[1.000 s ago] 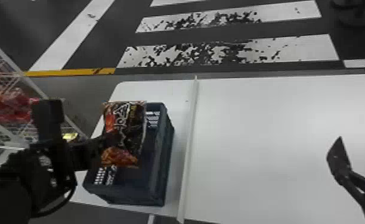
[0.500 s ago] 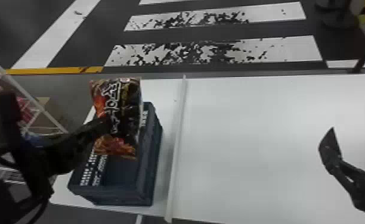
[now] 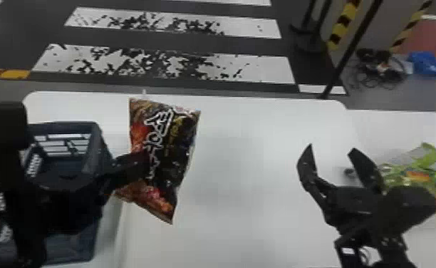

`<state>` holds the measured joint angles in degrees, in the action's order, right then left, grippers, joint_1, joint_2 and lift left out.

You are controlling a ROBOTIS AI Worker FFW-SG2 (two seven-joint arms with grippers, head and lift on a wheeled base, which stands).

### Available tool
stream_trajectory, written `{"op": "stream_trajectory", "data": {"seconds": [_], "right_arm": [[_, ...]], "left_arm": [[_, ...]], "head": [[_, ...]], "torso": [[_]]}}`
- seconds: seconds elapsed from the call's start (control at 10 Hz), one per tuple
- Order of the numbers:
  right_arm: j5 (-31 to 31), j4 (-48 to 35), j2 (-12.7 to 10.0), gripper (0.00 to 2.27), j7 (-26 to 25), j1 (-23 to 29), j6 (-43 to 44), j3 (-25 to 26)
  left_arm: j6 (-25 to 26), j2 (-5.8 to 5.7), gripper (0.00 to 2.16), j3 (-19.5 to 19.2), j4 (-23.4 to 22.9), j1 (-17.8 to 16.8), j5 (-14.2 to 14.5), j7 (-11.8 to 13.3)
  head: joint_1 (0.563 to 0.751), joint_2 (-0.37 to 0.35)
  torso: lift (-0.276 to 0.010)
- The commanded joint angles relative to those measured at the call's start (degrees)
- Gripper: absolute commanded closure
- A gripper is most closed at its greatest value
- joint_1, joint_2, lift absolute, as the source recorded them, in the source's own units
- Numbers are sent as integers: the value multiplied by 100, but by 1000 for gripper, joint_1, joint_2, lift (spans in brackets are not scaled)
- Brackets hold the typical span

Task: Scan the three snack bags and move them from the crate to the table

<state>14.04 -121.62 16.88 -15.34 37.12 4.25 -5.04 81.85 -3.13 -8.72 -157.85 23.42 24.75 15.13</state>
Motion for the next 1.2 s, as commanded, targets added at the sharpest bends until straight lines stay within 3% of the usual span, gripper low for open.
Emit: {"op": "stream_trajectory", "data": {"seconds": [0.0, 0.2, 0.3, 0.4, 0.6, 0.7, 0.9, 1.1], "right_arm": [[20, -20, 0, 83, -4, -3, 1, 12], [134, -29, 0, 83, 4, -56, 36, -5], [170, -64, 0, 83, 4, -65, 36, 12], [170, -117, 0, 83, 4, -82, 36, 38], [214, -266, 8, 80, 4, -91, 1, 118], [284, -336, 17, 80, 4, -65, 1, 179], [319, -468, 17, 80, 4, 14, 89, 232], [328, -574, 26, 80, 13, 67, 194, 276]], "left_arm": [[-261, -12, 1710, 1047, 430, -39, -480, -37], [-1017, -30, 1710, 2462, 1371, -100, -1631, -186], [-1333, -3, 1710, 2858, 1907, -215, -1807, -318], [-1579, 23, 1710, 3104, 2276, -294, -1930, -441], [-2124, 111, 1710, 3394, 3094, -663, -1983, -555], [-2300, 252, 1710, 3499, 3595, -900, -2009, -529], [-2774, 328, 1706, 3798, 4588, -1357, -2167, -485], [-3987, 328, 1700, 4115, 5502, -1630, -2220, -362]], "head": [[695, -183], [695, -267], [695, -314], [695, -350], [695, -350], [695, -350], [695, -350], [695, -350]], "torso": [[-62], [-62], [-62], [-62], [-62], [-62], [-62], [-62]]}}
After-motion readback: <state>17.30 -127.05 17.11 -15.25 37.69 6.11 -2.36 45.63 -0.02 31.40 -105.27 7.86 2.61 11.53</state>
